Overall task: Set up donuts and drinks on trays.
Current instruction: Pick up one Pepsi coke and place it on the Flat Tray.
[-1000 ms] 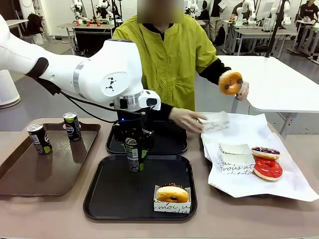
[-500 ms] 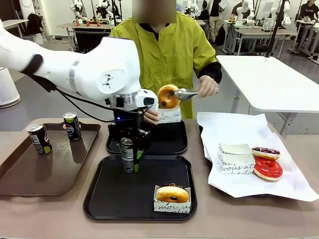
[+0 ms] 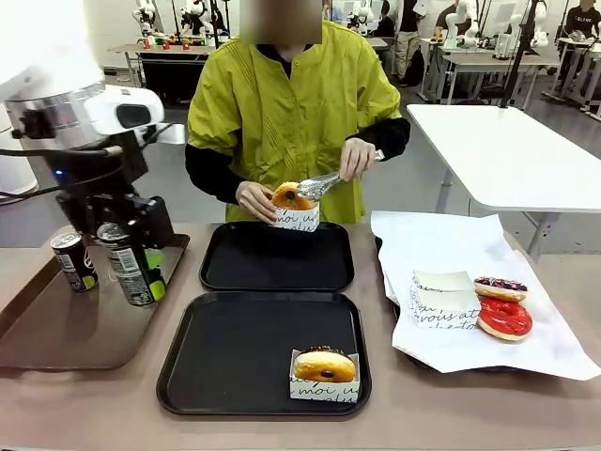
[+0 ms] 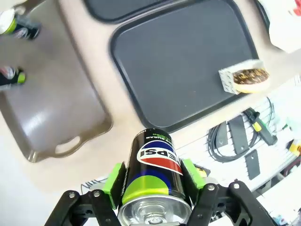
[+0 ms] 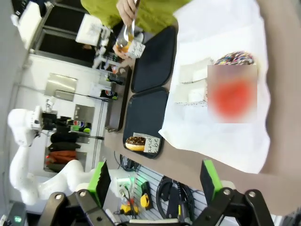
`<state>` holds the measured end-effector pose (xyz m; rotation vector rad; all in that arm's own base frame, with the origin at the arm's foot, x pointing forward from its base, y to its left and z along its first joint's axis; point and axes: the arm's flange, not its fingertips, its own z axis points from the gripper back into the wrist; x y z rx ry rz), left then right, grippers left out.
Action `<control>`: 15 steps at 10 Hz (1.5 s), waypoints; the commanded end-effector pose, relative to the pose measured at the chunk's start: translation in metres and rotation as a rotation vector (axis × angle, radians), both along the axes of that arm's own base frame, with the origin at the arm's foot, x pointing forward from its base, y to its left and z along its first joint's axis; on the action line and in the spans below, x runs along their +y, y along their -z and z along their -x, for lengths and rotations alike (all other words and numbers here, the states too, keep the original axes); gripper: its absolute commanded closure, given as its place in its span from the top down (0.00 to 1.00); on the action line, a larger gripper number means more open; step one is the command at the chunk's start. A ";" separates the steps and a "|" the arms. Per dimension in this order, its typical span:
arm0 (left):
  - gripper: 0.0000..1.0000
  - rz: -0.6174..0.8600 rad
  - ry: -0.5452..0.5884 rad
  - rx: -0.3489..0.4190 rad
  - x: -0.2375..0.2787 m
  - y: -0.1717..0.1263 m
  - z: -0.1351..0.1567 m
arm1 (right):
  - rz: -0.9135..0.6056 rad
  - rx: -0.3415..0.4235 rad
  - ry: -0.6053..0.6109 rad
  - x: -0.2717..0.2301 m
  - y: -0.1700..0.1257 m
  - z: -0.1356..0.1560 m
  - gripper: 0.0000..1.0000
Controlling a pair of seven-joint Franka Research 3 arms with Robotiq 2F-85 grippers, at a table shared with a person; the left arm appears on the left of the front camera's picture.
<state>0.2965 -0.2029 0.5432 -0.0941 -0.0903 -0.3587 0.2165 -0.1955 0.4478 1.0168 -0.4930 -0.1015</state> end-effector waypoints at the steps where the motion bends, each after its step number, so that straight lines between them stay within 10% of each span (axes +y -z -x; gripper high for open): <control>1: 0.61 -0.011 0.051 0.003 -0.016 -0.001 0.001 | -0.003 -0.008 -0.001 0.000 0.001 0.000 1.00; 15: 0.61 -0.011 0.051 0.003 -0.016 -0.001 0.001 | -0.003 -0.008 -0.001 0.000 0.001 0.000 1.00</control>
